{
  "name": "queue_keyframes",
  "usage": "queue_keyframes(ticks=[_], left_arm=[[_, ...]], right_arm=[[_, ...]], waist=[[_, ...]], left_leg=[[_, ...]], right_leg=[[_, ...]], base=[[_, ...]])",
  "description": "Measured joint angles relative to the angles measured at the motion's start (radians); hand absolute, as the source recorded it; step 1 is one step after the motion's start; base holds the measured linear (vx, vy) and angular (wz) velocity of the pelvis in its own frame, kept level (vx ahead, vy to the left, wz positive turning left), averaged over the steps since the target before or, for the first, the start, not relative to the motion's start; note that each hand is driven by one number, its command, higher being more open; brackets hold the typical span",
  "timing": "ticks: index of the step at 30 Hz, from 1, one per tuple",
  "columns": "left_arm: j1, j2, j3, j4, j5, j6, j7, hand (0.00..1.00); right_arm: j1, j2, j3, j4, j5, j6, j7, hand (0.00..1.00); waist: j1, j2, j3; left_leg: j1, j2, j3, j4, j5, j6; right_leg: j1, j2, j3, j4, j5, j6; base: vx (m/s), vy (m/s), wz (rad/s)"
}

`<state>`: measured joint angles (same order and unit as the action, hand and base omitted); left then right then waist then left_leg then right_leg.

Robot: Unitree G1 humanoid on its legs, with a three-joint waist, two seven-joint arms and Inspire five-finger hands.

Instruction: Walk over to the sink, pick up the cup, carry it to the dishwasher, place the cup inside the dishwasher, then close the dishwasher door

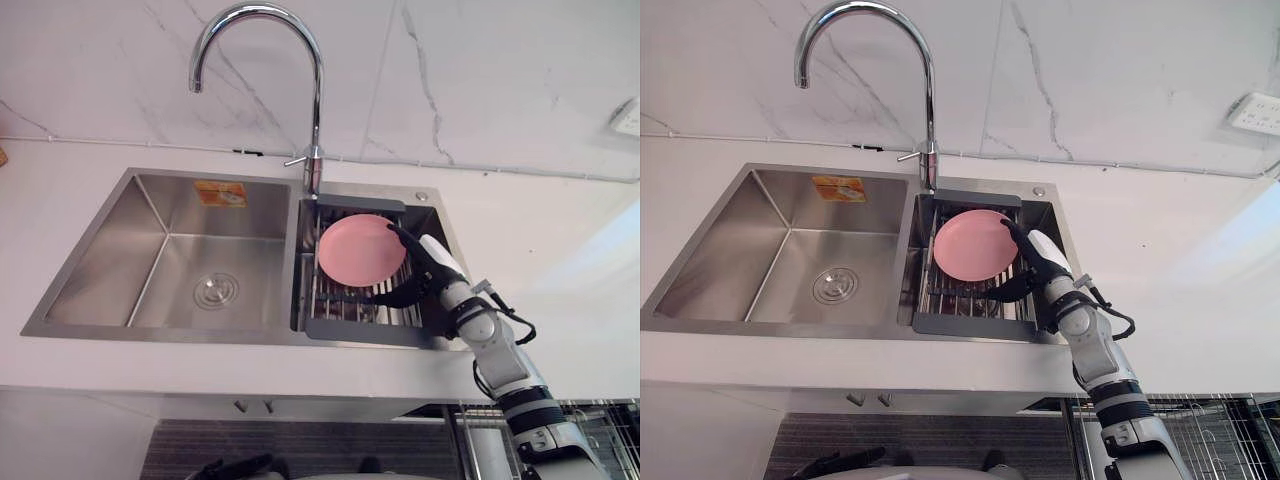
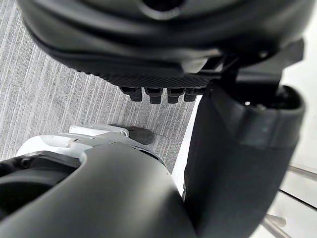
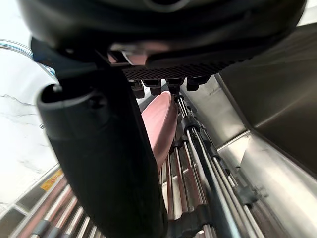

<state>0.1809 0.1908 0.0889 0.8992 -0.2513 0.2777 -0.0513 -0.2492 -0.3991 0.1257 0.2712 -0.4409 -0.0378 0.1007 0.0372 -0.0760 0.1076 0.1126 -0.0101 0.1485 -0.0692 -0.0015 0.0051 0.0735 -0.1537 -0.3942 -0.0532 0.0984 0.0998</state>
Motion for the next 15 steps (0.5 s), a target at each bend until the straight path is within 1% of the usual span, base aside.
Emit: queue_keyframes(ticks=[2,5,9,12,15], left_arm=[[0.000,0.000,0.000,-0.002,0.004,0.000,0.000,1.00],[0.000,0.000,-0.001,-0.002,0.010,-0.004,-0.002,1.00],[0.000,-0.001,-0.001,-0.005,0.013,-0.025,-0.022,1.00],[0.000,-0.001,-0.005,-0.022,0.017,-0.026,-0.024,1.00],[0.000,-0.001,-0.006,-0.025,0.019,-0.027,-0.028,1.00]], right_arm=[[-0.003,0.000,0.003,0.001,-0.033,0.000,-0.028,1.00],[-0.024,0.000,0.017,0.016,-0.037,0.004,-0.065,1.00],[-0.027,0.001,0.020,0.030,-0.099,0.004,-0.132,1.00],[-0.032,0.001,0.020,0.046,-0.145,0.004,-0.186,1.00],[-0.043,0.002,0.020,0.059,-0.158,0.000,-0.217,1.00]], waist=[[0.000,0.000,0.002],[0.001,0.001,0.003],[0.015,0.001,0.014],[0.022,0.002,0.024],[0.027,0.002,0.024]], left_leg=[[0.000,-0.002,0.000,0.000,0.000,0.000],[0.001,-0.005,0.000,0.000,0.000,0.000],[0.000,-0.005,-0.001,0.000,0.001,0.002],[-0.001,-0.005,-0.004,0.000,0.002,0.003],[-0.003,-0.005,-0.010,0.000,0.002,0.003]], right_leg=[[0.000,-0.003,0.000,0.002,0.000,0.000],[0.000,-0.006,0.000,0.004,0.000,0.000],[0.000,-0.006,-0.002,0.004,0.000,0.001],[0.000,-0.007,-0.006,0.005,0.000,0.001],[0.000,-0.008,-0.013,0.007,-0.001,0.001]], base=[[-0.02,0.007,0.00],[0.00,0.000,0.00],[0.00,0.000,0.00],[-0.01,-0.002,0.03],[0.00,-0.004,0.05]])
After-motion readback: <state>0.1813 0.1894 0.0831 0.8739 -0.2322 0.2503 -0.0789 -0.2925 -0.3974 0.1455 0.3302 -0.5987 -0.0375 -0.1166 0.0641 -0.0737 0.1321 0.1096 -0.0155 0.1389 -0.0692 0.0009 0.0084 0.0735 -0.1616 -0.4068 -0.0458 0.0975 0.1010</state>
